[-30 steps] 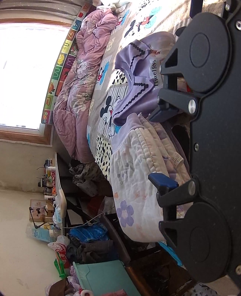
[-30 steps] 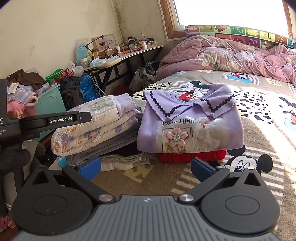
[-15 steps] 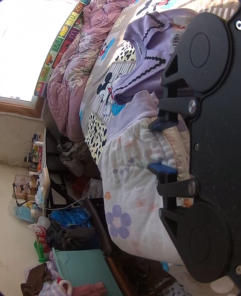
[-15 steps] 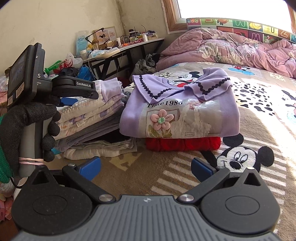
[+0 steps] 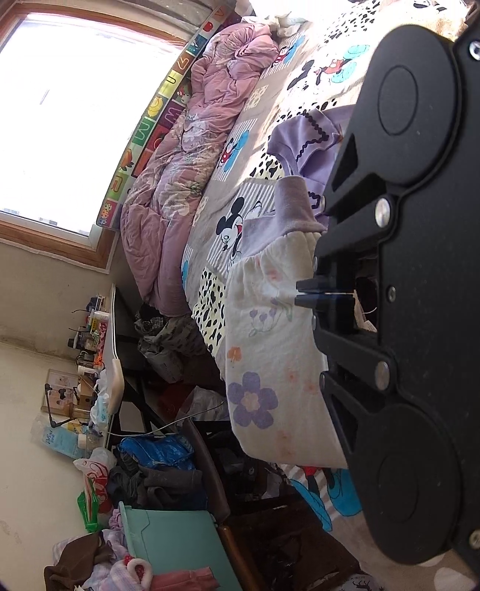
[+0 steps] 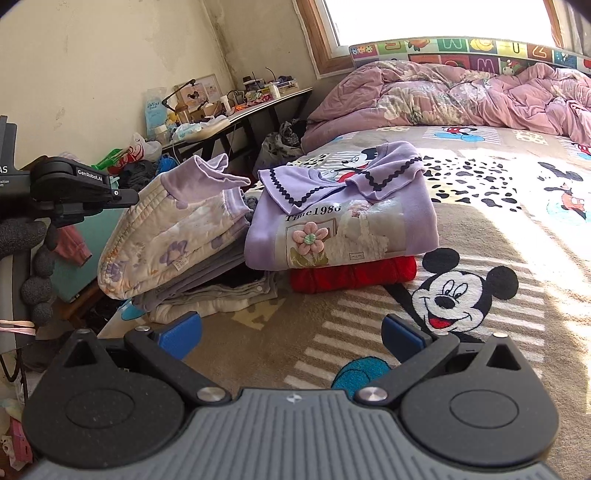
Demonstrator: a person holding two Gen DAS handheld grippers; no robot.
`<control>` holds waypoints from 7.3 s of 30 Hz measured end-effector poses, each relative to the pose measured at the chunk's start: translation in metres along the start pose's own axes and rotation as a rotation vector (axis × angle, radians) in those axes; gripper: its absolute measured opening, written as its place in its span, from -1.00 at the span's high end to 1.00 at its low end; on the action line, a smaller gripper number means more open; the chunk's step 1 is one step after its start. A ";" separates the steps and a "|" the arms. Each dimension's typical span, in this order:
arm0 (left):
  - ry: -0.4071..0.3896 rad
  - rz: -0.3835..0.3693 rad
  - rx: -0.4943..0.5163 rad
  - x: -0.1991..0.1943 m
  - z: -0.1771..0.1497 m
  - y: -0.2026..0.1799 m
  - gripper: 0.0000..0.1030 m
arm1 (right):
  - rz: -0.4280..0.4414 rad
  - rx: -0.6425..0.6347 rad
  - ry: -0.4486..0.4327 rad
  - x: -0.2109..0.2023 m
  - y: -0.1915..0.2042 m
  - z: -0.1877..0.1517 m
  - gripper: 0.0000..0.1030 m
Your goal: Fold clothes
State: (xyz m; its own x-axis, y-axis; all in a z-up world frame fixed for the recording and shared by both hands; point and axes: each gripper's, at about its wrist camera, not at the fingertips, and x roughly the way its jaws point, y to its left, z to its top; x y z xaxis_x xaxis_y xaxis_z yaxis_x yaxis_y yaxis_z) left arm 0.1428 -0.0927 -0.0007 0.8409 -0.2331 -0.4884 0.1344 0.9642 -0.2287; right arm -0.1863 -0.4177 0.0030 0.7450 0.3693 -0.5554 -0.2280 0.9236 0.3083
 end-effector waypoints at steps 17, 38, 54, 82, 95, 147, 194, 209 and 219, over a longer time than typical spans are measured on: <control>-0.260 -0.488 0.111 -0.175 0.003 -0.144 1.00 | -0.114 0.131 -0.126 -0.129 -0.062 -0.013 -0.99; 0.171 -0.357 0.493 -0.113 -0.110 -0.126 0.05 | -0.049 0.231 0.073 -0.134 -0.078 -0.124 -0.99; 0.554 -0.382 0.639 -0.099 -0.206 -0.082 -0.30 | 0.067 0.607 0.159 -0.091 -0.062 -0.233 -0.91; 0.585 -0.349 0.719 -0.089 -0.220 -0.085 -0.31 | 0.014 0.696 -0.139 -0.149 -0.147 -0.219 0.82; 0.562 -0.419 0.777 -0.099 -0.220 -0.122 -0.31 | -0.170 0.744 -0.209 -0.204 -0.240 -0.197 0.71; 0.527 -0.313 0.686 -0.060 -0.199 -0.099 -0.42 | -0.255 0.686 -0.192 -0.281 -0.281 -0.236 0.34; 0.251 -0.186 0.278 0.054 -0.129 -0.145 0.87 | -0.192 0.330 -0.253 -0.216 -0.330 -0.119 0.69; 0.292 -0.048 0.283 0.111 -0.154 -0.183 0.84 | -0.353 0.380 -0.088 -0.119 -0.379 -0.114 0.64; 0.259 -0.125 0.320 0.073 -0.130 -0.173 0.17 | -0.266 0.607 -0.177 -0.191 -0.376 -0.168 0.32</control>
State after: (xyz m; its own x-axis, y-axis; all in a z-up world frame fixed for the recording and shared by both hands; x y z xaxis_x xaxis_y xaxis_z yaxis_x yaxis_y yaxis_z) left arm 0.1128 -0.2929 -0.1062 0.6535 -0.3357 -0.6785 0.4173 0.9075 -0.0471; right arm -0.3477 -0.8182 -0.1366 0.8300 0.0682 -0.5535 0.3298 0.7403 0.5858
